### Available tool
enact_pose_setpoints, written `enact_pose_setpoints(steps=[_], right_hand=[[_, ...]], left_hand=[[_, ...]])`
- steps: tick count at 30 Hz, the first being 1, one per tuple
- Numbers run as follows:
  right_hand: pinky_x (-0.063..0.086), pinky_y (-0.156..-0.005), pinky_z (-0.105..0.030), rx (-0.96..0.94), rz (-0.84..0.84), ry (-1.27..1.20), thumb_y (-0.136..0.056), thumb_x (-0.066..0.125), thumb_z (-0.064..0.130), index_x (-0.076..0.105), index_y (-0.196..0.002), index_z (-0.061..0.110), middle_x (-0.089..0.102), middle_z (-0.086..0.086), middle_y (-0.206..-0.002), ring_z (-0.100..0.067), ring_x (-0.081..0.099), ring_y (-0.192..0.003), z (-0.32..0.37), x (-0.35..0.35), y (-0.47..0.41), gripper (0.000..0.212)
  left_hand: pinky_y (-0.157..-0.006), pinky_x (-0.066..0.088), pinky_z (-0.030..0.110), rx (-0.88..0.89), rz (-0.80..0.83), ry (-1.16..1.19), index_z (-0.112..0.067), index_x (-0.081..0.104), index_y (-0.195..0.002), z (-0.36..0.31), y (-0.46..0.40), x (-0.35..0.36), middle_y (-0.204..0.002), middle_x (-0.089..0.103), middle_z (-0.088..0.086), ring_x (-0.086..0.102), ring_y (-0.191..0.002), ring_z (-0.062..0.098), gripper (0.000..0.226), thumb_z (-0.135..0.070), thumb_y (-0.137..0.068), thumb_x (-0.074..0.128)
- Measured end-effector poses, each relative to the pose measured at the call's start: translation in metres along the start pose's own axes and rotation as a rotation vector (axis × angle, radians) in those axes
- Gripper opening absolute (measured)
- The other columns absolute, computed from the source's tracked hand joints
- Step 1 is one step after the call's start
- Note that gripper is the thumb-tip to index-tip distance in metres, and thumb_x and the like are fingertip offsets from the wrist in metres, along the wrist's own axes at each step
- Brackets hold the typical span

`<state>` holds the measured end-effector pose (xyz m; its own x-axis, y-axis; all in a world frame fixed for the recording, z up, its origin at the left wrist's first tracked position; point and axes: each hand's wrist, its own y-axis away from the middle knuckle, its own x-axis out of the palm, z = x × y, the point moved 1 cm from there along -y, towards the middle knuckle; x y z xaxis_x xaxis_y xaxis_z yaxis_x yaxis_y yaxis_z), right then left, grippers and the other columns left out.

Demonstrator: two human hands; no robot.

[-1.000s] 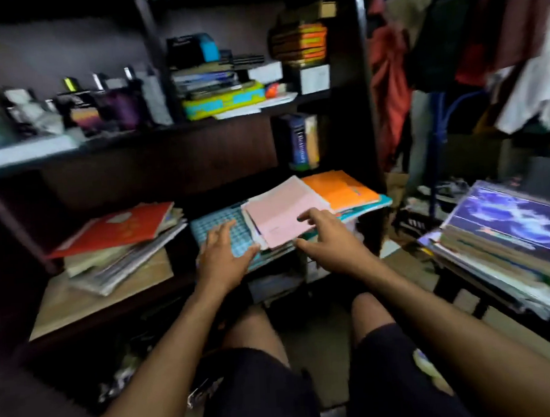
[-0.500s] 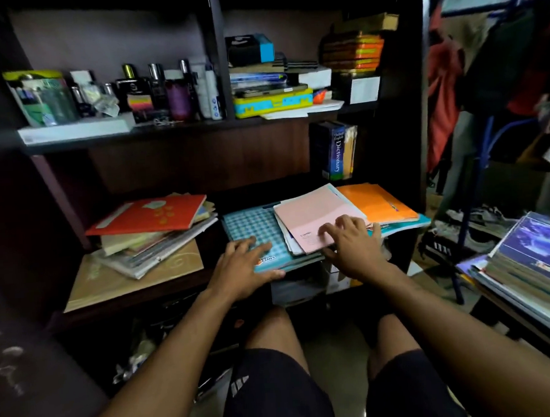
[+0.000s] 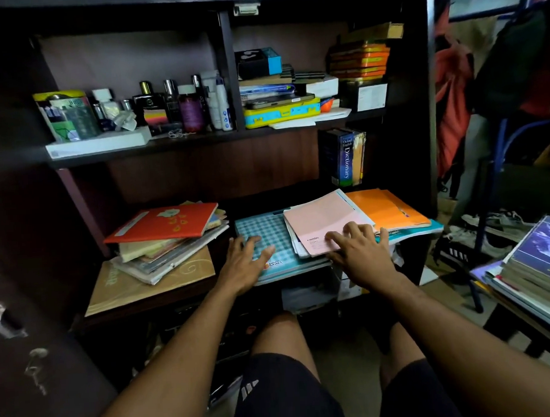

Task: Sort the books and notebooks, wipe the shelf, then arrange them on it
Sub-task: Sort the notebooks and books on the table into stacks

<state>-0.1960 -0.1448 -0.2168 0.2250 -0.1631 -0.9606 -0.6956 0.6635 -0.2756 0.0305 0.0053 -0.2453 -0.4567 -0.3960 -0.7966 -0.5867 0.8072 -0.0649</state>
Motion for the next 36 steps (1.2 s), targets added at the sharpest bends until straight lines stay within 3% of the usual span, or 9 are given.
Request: enact_pose_setpoints(steps=[5,12,16,19,22,26,29,32,36], right_hand=[[0.021,-0.117,-0.065,-0.014,0.000,0.039,-0.099,0.037,0.064,0.037,-0.139,0.044,0.039,-0.002,-0.142,-0.028,0.035,-0.137,-0.002,0.000,-0.005,0.045],[0.026,-0.116,-0.062,-0.005,-0.025,0.025,-0.099,0.040,0.064,0.039,-0.138,0.041,0.040,-0.004,-0.141,-0.030,0.036,-0.134,0.000,0.004,-0.010,0.045],[0.038,-0.109,-0.055,0.002,-0.015,-0.006,-0.098,0.041,0.063,0.039,-0.137,0.039,0.039,-0.006,-0.141,-0.030,0.037,-0.131,0.002,0.007,-0.017,0.046],[0.042,-0.104,-0.051,0.007,-0.018,-0.018,-0.098,0.042,0.064,0.040,-0.136,0.038,0.039,-0.006,-0.139,-0.029,0.037,-0.128,0.002,0.011,-0.019,0.046],[0.043,-0.102,-0.049,0.018,-0.025,-0.028,-0.097,0.042,0.065,0.042,-0.134,0.037,0.040,-0.006,-0.136,-0.029,0.038,-0.126,0.002,0.014,-0.022,0.046],[0.044,-0.103,-0.051,0.033,-0.015,-0.022,-0.098,0.042,0.063,0.042,-0.135,0.036,0.040,-0.007,-0.136,-0.029,0.038,-0.127,0.005,0.013,-0.022,0.046],[0.043,-0.103,-0.052,0.040,-0.010,-0.023,-0.098,0.043,0.063,0.042,-0.135,0.037,0.040,-0.006,-0.137,-0.028,0.037,-0.127,0.004,0.012,-0.022,0.045],[0.042,-0.105,-0.053,0.049,0.002,-0.027,-0.098,0.042,0.063,0.040,-0.136,0.039,0.039,-0.005,-0.139,-0.027,0.036,-0.129,0.005,0.012,-0.021,0.045],[0.038,-0.108,-0.058,0.063,0.045,0.010,-0.099,0.041,0.063,0.037,-0.138,0.040,0.036,-0.005,-0.143,-0.028,0.033,-0.134,0.010,0.010,-0.021,0.046]], left_hand=[[-0.122,0.020,0.046,-0.014,-0.022,-0.147,-0.034,0.029,-0.156,0.003,-0.005,0.006,-0.171,0.003,0.011,0.003,-0.157,0.028,0.069,-0.067,-0.097,0.044],[-0.123,0.021,0.042,-0.124,-0.049,-0.119,-0.025,0.025,-0.159,0.002,-0.009,0.002,-0.166,0.022,0.018,0.017,-0.154,0.032,0.087,-0.069,-0.091,0.055],[-0.098,0.049,0.035,-0.254,-0.146,0.163,-0.025,0.043,-0.145,-0.015,-0.017,-0.010,-0.135,0.060,0.007,0.060,-0.120,0.030,0.071,-0.047,-0.085,0.074],[-0.092,0.053,0.034,-0.335,-0.220,0.299,-0.029,0.049,-0.137,-0.025,-0.020,-0.015,-0.117,0.060,-0.001,0.063,-0.107,0.025,0.065,-0.039,-0.081,0.080],[-0.092,0.059,0.044,-0.314,-0.335,0.732,-0.030,0.052,-0.133,-0.031,-0.025,-0.007,-0.127,0.066,-0.003,0.069,-0.102,0.021,0.066,-0.026,-0.076,0.084],[-0.080,0.062,0.055,-0.387,-0.309,1.051,-0.007,0.059,-0.125,-0.050,-0.030,-0.004,-0.110,0.074,0.011,0.075,-0.092,0.031,0.059,-0.018,-0.074,0.087],[-0.079,0.062,0.051,-0.417,-0.247,0.931,-0.005,0.061,-0.108,-0.057,-0.027,-0.001,-0.106,0.073,0.017,0.074,-0.089,0.033,0.022,-0.009,-0.089,0.071],[-0.069,0.062,0.042,-0.346,-0.238,0.873,-0.014,0.043,-0.120,-0.060,-0.021,-0.001,-0.112,0.066,0.011,0.070,-0.090,0.028,0.028,-0.005,-0.098,0.057],[-0.077,0.060,0.041,-0.213,-0.394,0.730,-0.024,0.044,-0.119,-0.065,-0.018,-0.023,-0.113,0.066,0.005,0.067,-0.092,0.023,0.032,-0.003,-0.096,0.053]])
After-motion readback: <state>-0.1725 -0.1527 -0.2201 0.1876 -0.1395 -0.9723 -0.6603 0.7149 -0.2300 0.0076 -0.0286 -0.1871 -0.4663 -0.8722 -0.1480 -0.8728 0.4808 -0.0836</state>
